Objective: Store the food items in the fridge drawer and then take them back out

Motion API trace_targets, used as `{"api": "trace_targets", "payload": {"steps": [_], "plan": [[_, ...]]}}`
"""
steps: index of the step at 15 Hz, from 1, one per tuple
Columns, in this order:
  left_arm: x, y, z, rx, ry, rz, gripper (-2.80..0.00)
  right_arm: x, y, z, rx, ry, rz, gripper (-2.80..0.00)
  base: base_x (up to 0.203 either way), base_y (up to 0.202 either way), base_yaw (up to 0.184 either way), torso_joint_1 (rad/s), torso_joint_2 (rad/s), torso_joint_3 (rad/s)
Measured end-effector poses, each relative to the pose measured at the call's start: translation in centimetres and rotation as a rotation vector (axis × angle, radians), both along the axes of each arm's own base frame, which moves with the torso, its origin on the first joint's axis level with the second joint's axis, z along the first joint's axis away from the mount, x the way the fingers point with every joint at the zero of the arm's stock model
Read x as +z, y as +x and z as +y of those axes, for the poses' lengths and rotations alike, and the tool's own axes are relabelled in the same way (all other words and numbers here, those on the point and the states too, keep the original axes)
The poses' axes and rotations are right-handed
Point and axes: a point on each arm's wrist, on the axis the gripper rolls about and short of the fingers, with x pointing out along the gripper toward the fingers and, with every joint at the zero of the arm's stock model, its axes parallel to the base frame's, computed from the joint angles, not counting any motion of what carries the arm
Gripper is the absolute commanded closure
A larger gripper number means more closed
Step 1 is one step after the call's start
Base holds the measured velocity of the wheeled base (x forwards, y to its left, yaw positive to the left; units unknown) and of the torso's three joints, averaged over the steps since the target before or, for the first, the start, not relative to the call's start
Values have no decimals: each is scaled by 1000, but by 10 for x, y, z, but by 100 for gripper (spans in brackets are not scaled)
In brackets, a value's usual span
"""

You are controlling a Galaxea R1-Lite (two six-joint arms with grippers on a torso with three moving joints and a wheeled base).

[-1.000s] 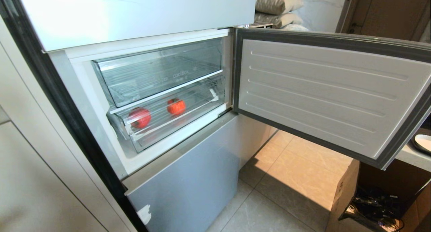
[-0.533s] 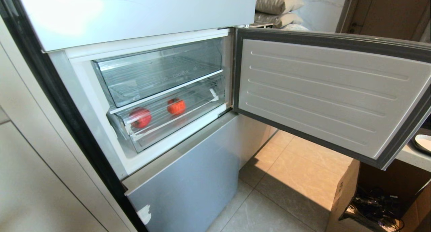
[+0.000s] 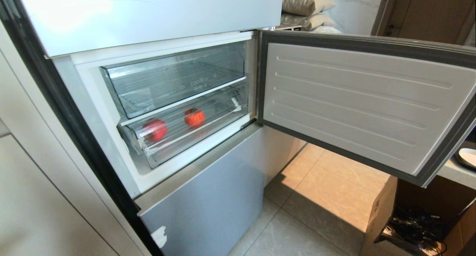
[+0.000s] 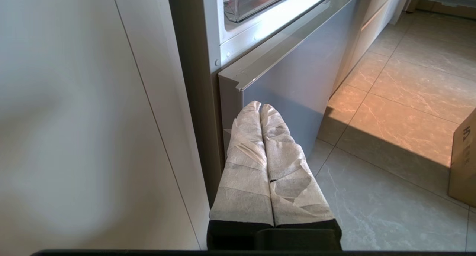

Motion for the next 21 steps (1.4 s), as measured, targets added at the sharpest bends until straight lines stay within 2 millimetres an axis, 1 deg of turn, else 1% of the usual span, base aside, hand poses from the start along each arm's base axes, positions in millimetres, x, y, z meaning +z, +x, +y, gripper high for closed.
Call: {"api": "trace_targets", "payload": {"steps": [2, 4, 5, 7, 8, 10, 12, 15, 18, 21], "plan": [[0, 0, 0, 0, 0, 0, 0, 0, 19, -23, 91, 37, -10, 0, 0, 0, 0, 0, 0, 0], [0, 0, 0, 0, 0, 0, 0, -3, 42, -40, 173, 64, -12, 0, 0, 0, 0, 0, 0, 0], [0, 0, 0, 0, 0, 0, 0, -5, 52, -44, 218, 71, -9, 0, 0, 0, 0, 0, 0, 0], [0, 0, 0, 0, 0, 0, 0, -11, 74, -50, 364, 105, -2, 0, 0, 0, 0, 0, 0, 0], [0, 0, 0, 0, 0, 0, 0, -12, 83, -53, 433, 130, -4, 0, 0, 0, 0, 0, 0, 0], [0, 0, 0, 0, 0, 0, 0, -16, 93, -55, 570, 202, 2, 0, 0, 0, 0, 0, 0, 0], [0, 0, 0, 0, 0, 0, 0, -20, 99, -53, 642, 240, 15, 0, 0, 0, 0, 0, 0, 0], [0, 0, 0, 0, 0, 0, 0, -27, 102, -46, 680, 282, 38, 0, 0, 0, 0, 0, 0, 0], [0, 0, 0, 0, 0, 0, 0, -27, 94, -32, 733, 341, 69, 0, 0, 0, 0, 0, 0, 0], [0, 0, 0, 0, 0, 0, 0, -21, 76, -11, 742, 348, 75, 0, 0, 0, 0, 0, 0, 0]]}}
